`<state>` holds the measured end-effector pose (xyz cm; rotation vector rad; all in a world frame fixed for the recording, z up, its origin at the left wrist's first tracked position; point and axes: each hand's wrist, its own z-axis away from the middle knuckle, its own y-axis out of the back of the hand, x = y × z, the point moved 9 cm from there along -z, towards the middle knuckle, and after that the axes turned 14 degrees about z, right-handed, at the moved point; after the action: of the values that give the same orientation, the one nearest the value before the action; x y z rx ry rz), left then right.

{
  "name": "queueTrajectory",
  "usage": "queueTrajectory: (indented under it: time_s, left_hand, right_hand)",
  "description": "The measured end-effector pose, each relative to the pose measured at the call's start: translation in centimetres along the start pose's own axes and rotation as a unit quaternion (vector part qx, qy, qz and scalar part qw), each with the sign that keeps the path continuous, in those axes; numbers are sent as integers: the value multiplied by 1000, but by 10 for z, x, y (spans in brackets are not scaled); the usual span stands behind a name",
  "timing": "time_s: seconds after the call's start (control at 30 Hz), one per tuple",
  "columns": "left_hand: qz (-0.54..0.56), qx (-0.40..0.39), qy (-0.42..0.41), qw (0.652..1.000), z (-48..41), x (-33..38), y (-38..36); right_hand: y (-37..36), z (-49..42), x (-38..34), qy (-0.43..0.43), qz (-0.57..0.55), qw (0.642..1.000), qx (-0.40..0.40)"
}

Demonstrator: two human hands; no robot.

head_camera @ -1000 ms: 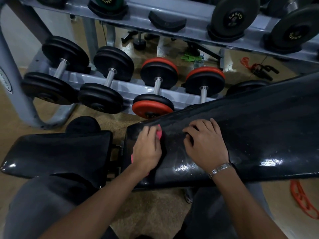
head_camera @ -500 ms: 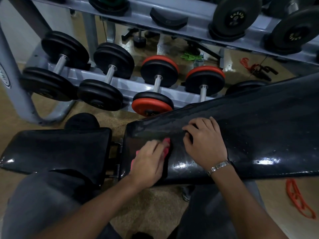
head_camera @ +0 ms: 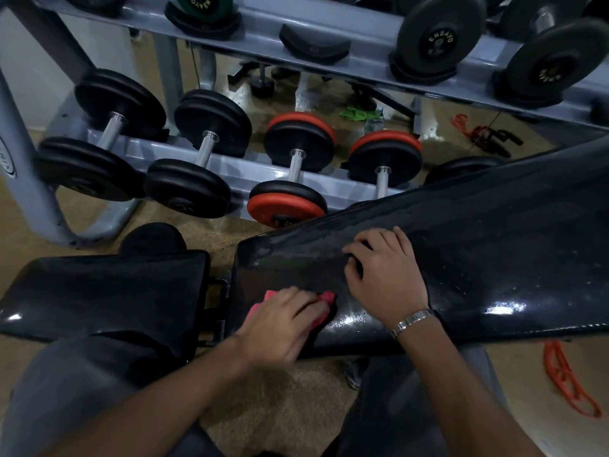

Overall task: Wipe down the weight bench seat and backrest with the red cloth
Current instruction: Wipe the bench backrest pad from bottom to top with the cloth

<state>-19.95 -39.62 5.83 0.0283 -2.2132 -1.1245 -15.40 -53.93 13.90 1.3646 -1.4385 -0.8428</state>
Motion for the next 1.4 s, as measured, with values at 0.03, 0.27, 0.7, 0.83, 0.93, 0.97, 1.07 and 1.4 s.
queueTrajectory:
  time_s: [0.03,0.27,0.7,0.83,0.93,0.97,1.07,1.4]
  left_hand:
    - [0,4,24,1000,0,-10,2]
    - [11,167,225,960,-11,-21,11]
    - [-6,218,311,925,-22,-27,20]
    - [-49,26,-12,998,-12,41,-18]
    - [-57,-15,-66,996,0,21,-16]
    - [-39,15,-7,999,-7,5,-7]
    - [3,164,247,955,-28,-44,21]
    - [34,73,49,996,-50,8,5]
  right_hand:
    - [1,0,0,-1,-1,1000,0]
    - [0,1,1,-6,-4,1000,-18]
    - [24,-5,38,-59,-87,994,10]
    - [23,-7,59,-81,-25,996,4]
    - [23,-8,60,-76,-11,997,9]
    - [23,-8,59,-70,-2,997,11]
    - [21,-7,59,-69,6,998,9]
    - [23,-3,56,-66,16,997,21]
